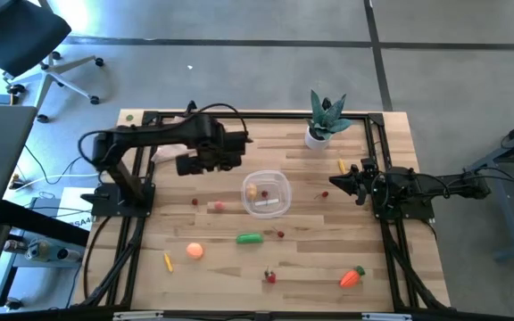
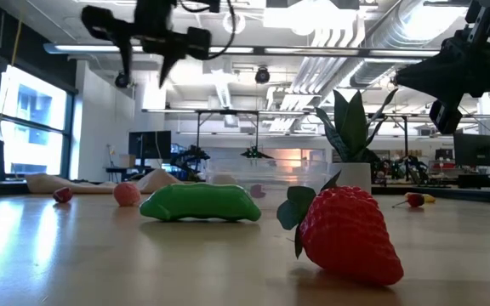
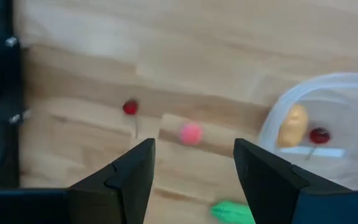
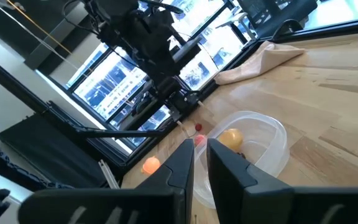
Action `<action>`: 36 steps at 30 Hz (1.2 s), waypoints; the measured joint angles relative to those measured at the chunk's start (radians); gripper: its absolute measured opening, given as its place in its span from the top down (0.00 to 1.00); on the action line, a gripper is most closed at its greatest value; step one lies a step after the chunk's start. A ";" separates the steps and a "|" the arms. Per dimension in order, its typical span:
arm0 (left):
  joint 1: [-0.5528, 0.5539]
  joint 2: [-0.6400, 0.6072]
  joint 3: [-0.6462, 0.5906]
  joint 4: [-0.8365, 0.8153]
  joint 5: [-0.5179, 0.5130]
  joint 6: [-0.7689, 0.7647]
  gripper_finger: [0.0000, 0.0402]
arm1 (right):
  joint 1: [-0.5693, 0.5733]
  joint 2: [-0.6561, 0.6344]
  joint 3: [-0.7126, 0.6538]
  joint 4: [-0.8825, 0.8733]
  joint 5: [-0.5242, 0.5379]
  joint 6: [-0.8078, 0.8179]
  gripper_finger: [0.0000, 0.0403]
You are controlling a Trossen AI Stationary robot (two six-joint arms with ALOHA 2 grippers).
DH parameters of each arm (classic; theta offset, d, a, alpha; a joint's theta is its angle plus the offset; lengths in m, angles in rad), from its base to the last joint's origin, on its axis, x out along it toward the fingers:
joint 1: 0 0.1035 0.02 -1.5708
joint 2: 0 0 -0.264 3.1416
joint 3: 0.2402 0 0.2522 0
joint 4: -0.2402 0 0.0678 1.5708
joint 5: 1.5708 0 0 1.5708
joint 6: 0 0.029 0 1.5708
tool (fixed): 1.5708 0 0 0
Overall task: Pick and placing Produce into tupperware
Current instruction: Put the red cherry into the transparent bin
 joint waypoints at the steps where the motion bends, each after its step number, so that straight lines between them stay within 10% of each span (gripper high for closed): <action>1: 0.004 -0.022 -0.026 -0.011 -0.001 -0.006 0.48 | 0.000 0.000 0.000 0.000 0.000 0.000 0.91; 20: 0.051 -0.262 -0.693 0.454 0.206 -0.022 0.48 | 0.000 0.000 0.000 0.000 0.000 0.000 0.91; 36: 0.050 -0.262 -0.915 0.688 0.266 -0.012 0.48 | 0.000 0.000 0.000 0.000 0.000 0.000 0.91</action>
